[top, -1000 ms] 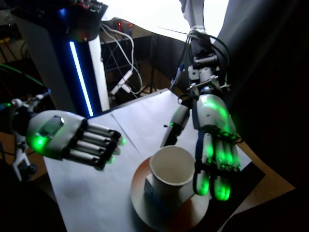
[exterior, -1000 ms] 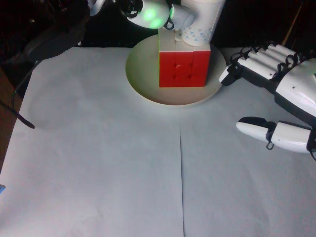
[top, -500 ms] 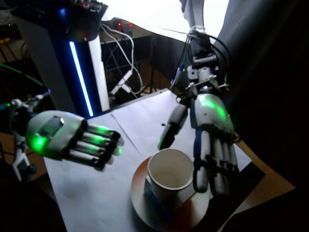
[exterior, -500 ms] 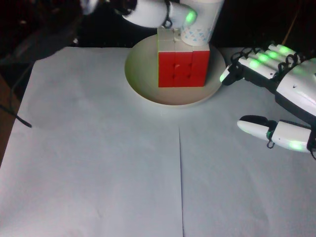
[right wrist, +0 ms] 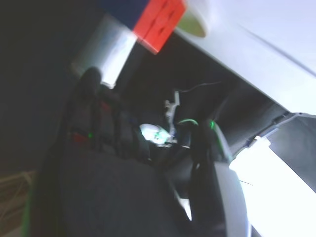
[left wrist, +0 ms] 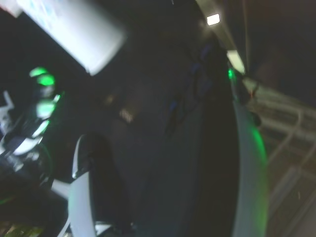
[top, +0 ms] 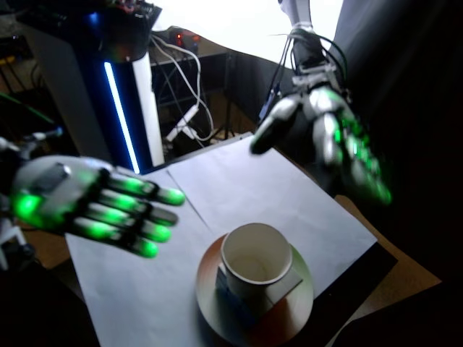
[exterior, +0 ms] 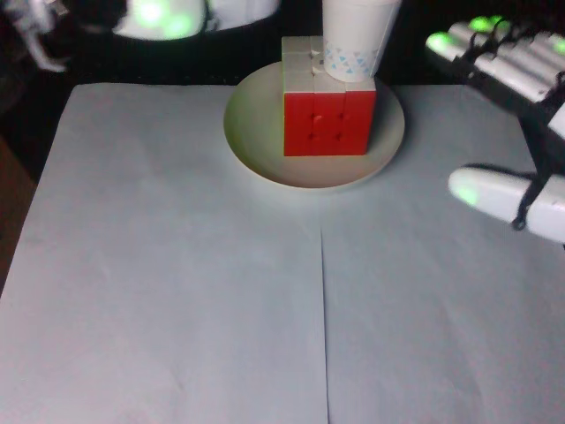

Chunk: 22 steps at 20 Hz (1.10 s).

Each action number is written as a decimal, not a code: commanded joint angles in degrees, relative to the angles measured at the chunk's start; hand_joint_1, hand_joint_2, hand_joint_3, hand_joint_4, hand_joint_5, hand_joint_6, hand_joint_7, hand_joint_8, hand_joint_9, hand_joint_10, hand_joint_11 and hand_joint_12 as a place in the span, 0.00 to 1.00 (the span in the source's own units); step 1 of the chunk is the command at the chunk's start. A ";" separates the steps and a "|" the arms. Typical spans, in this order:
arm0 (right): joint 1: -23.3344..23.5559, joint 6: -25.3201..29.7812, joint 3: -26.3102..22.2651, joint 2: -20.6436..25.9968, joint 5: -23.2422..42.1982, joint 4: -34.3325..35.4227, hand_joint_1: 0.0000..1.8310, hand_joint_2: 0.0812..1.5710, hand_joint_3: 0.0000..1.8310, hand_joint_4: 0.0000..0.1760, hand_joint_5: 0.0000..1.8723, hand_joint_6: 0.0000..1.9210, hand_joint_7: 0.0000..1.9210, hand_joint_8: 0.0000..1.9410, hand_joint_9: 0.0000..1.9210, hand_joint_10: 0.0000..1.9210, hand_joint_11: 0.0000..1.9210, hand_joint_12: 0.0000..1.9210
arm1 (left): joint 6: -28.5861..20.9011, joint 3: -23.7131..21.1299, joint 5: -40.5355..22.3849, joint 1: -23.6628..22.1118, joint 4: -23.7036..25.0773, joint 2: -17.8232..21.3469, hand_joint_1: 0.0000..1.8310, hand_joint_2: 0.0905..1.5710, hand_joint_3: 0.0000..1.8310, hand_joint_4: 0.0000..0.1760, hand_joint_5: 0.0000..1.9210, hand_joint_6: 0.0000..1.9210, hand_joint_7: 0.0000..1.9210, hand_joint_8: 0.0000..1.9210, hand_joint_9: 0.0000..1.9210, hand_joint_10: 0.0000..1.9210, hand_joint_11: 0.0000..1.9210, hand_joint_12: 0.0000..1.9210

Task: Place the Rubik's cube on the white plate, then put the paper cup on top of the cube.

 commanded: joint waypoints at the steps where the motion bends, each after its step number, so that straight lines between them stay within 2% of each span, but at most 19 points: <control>1: 0.62 -1.66 -0.78 0.87 9.52 0.83 0.03 0.80 0.00 0.72 0.00 0.00 0.00 0.00 0.00 0.00 0.00 0.00 | 0.45 -0.66 -9.64 0.34 -2.91 1.03 0.28 0.71 0.00 0.66 0.00 0.00 0.00 0.00 0.00 0.00 0.00 0.00; 2: 0.62 -2.54 -1.40 1.66 10.76 1.26 0.09 0.82 0.00 0.49 0.00 0.00 0.00 0.00 0.00 0.00 0.00 0.00 | 0.70 -1.53 -11.27 1.59 -3.63 2.14 0.27 0.71 0.00 0.78 0.00 0.00 0.00 0.00 0.00 0.00 0.00 0.00; 3: 0.56 -2.54 -1.49 2.10 11.79 1.40 0.11 0.83 0.01 0.25 0.00 0.00 0.00 0.00 0.00 0.00 0.00 0.00 | 1.32 -2.52 -12.92 3.11 -4.77 3.41 0.28 0.71 0.00 0.73 0.00 0.00 0.00 0.00 0.00 0.00 0.01 0.00; 4: 0.56 -2.54 -1.58 2.40 12.29 1.48 0.09 0.86 0.01 0.00 0.00 0.00 0.00 0.00 0.00 0.00 0.00 0.00 | 2.04 -3.25 -14.00 4.18 -5.62 4.31 0.25 0.71 0.00 0.72 0.00 0.00 0.00 0.00 0.00 0.00 0.00 0.00; 5: 0.56 -2.54 -1.72 2.96 13.36 1.75 0.07 0.87 0.01 0.00 0.00 0.00 0.00 0.00 0.00 0.00 0.00 0.00 | 3.73 -4.71 -16.23 6.27 -7.53 5.98 0.27 0.72 0.00 0.70 0.00 0.00 0.00 0.00 0.00 0.00 0.00 0.00; 6: 0.56 -2.54 -1.91 3.46 14.03 1.88 0.07 0.88 0.01 0.12 0.00 0.00 0.00 0.00 0.00 0.00 0.00 0.00 | 4.61 -5.82 -18.05 7.60 -8.87 7.22 0.26 0.72 0.00 0.76 0.00 0.00 0.00 0.00 0.00 0.00 0.00 0.00; 7: 0.56 -2.54 -2.25 4.08 14.64 2.02 0.08 0.87 0.00 0.14 0.00 0.00 0.00 0.00 0.00 0.00 0.00 0.00 | 5.39 -6.83 -20.19 9.09 -10.07 8.32 0.28 0.71 0.00 0.83 0.00 0.00 0.00 0.00 0.00 0.00 0.00 0.00; 8: 0.56 -2.55 -2.64 4.75 15.28 2.15 0.10 0.86 0.00 0.19 0.00 0.00 0.00 0.00 0.00 0.00 0.00 0.00 | 6.12 -7.85 -22.17 10.61 -11.08 9.43 0.30 0.73 0.01 0.98 0.00 0.00 0.00 0.00 0.00 0.00 0.00 0.00; 9: 0.56 -2.57 -2.83 5.32 15.98 2.23 0.11 0.85 0.00 0.20 0.00 0.00 0.00 0.00 0.00 0.00 0.00 0.00 | 6.96 -8.75 -23.90 11.89 -12.01 10.41 0.31 0.75 0.01 1.00 0.00 0.00 0.00 0.00 0.00 0.00 0.00 0.00; 10: 0.56 -2.64 -2.90 5.79 16.72 2.43 0.11 0.84 0.00 0.02 0.00 0.00 0.00 0.00 0.00 0.00 0.00 0.00 | 7.93 -9.79 -25.69 13.35 -13.25 11.42 0.30 0.75 0.01 1.00 0.00 0.00 0.00 0.00 0.00 0.00 0.00 0.00; 12: 0.57 -2.98 -3.03 6.57 18.30 3.29 0.12 0.82 0.00 0.20 0.00 0.00 0.00 0.00 0.00 0.00 0.00 0.00 | 9.31 -11.50 -28.83 15.73 -14.72 12.97 0.28 0.74 0.00 1.00 0.00 0.00 0.00 0.00 0.00 0.00 0.00 0.00; 14: 0.57 -3.25 -3.46 7.84 20.24 3.81 0.16 0.82 0.00 0.23 0.00 0.00 0.00 0.00 0.00 0.00 0.00 0.00 | 10.13 -12.77 -31.88 17.73 -16.07 14.34 0.27 0.73 0.00 1.00 0.00 0.00 0.00 0.00 0.00 0.00 0.00 0.00; 15: 0.57 -3.57 -3.74 8.46 21.15 3.95 0.23 0.81 0.00 0.35 0.00 0.00 0.00 0.00 0.00 0.00 0.00 0.00 | 10.36 -13.31 -33.68 19.02 -17.07 15.08 0.33 0.74 0.00 1.00 0.00 0.00 0.00 0.00 0.00 0.00 0.00 0.00; 16: 0.57 -4.07 -4.03 9.03 22.19 4.06 0.24 0.79 0.00 0.43 0.00 0.00 0.00 0.00 0.00 0.00 0.00 0.00 | 11.24 -14.18 -36.07 20.70 -18.42 16.08 0.32 0.73 0.00 1.00 0.00 0.00 0.00 0.00 0.00 0.00 0.00 0.00; 18: 0.58 -4.78 -4.24 9.52 23.60 4.34 0.23 0.75 0.00 0.67 0.00 0.00 0.00 0.00 0.00 0.00 0.00 0.00 | 13.07 -15.87 -39.66 23.46 -20.24 17.82 0.36 0.74 0.00 1.00 0.00 0.00 0.00 0.00 0.00 0.00 0.00 0.00; 19: 0.58 -4.80 -4.25 9.60 24.68 4.58 0.24 0.76 0.00 0.65 0.00 0.00 0.00 0.00 0.00 0.00 0.00 0.00 | 13.69 -16.72 -41.32 25.05 -20.63 18.89 0.36 0.75 0.00 1.00 0.00 0.00 0.00 0.00 0.00 0.00 0.00 0.00; 20: 0.58 -4.80 -4.46 10.07 26.40 4.79 0.21 0.78 0.00 0.66 0.00 0.00 0.00 0.00 0.02 0.01 0.02 0.01 | 13.72 -17.29 -42.47 26.56 -20.67 19.73 0.36 0.75 0.00 0.86 0.00 0.00 0.00 0.00 0.00 0.00 0.00 0.00; 21: 0.58 -4.80 -4.72 10.62 27.55 4.97 0.21 0.78 0.00 0.68 0.00 0.00 0.00 0.00 0.02 0.01 0.02 0.01 | 13.72 -17.62 -43.46 27.42 -20.95 20.09 0.36 0.76 0.00 0.84 0.00 0.00 0.00 0.00 0.00 0.00 0.00 0.00; 22: 0.58 -4.80 -5.07 11.20 28.74 5.13 0.26 0.79 0.00 0.97 0.00 0.00 0.00 0.00 0.05 0.01 0.00 0.13 | 13.72 -17.90 -44.73 28.40 -21.19 20.43 0.34 0.79 0.01 0.93 0.00 0.00 0.00 0.00 0.00 0.00 0.00 0.00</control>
